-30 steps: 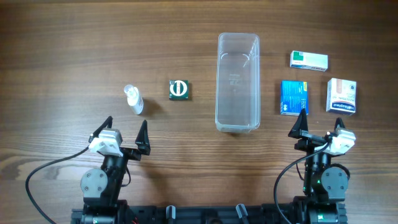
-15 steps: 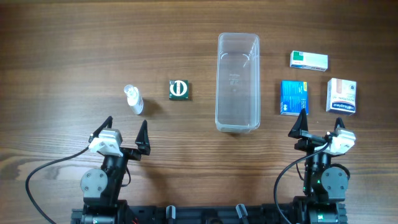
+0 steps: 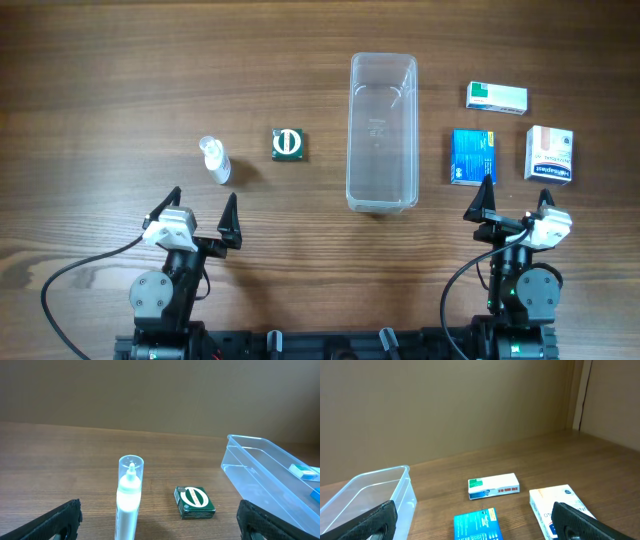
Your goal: Pack container
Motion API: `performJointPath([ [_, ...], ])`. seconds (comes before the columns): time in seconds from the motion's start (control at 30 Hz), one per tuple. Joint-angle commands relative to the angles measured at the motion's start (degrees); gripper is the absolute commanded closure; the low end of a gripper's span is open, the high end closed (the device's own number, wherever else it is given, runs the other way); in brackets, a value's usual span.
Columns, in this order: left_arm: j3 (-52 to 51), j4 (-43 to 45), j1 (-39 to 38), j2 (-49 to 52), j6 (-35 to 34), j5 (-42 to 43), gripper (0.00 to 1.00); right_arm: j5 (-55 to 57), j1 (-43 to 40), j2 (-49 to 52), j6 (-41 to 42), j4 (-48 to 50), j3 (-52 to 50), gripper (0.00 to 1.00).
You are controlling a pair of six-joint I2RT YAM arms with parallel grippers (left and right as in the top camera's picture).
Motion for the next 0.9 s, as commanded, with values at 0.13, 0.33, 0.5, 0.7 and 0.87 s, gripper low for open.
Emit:
performJointPath([
  [0.13,-0.15,-0.31,0.59,0.07,1.11,0.48,0.00,1.40,0.20,-0.15,-1.09,2.05,-0.09,0.00],
  [0.33,-0.15,-0.31,0.59,0.07,1.11,0.48,0.00,-3.23,0.20,-0.15,20.02,8.74,-0.09,0.00],
  [0.5,-0.15,-0.31,0.59,0.07,1.11,0.48,0.00,-11.82,0.20,-0.15,25.53,19.34,-0.09,0.00],
  [0.7,-0.15,-0.31,0.59,0.07,1.11,0.48,0.00,-14.36,0.20,4.31,5.88,22.67,8.63,0.00],
  [0.87,-0.15,-0.31,0.59,0.07,1.11,0.48,0.00,-13.94,0.20,25.88,-4.79,6.56,26.62,0.00],
])
